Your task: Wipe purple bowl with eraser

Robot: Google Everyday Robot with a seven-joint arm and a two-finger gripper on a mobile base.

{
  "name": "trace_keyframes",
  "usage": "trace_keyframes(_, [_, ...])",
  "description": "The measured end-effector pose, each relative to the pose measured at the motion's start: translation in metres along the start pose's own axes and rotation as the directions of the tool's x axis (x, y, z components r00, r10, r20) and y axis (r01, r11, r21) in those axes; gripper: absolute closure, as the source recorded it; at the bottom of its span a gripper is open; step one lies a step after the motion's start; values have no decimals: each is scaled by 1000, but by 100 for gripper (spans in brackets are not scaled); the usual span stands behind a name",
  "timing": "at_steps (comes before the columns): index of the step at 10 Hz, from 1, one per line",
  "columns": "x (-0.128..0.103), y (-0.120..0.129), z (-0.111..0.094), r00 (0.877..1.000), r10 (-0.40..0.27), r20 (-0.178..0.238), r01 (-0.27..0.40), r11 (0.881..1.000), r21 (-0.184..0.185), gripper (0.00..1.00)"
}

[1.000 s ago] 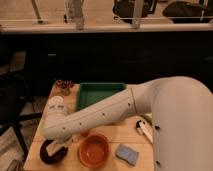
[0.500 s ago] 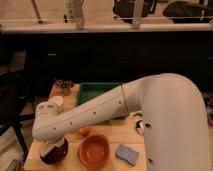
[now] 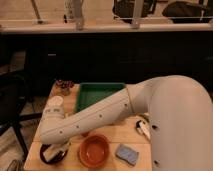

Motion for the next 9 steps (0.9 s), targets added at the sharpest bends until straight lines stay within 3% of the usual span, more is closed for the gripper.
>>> trace_keyframes(4, [16,1,9,999,36,-5,-37,999,-25,100])
trace_keyframes(9, [15,-21,0,1000,9,-27,-9,1000,-3,100])
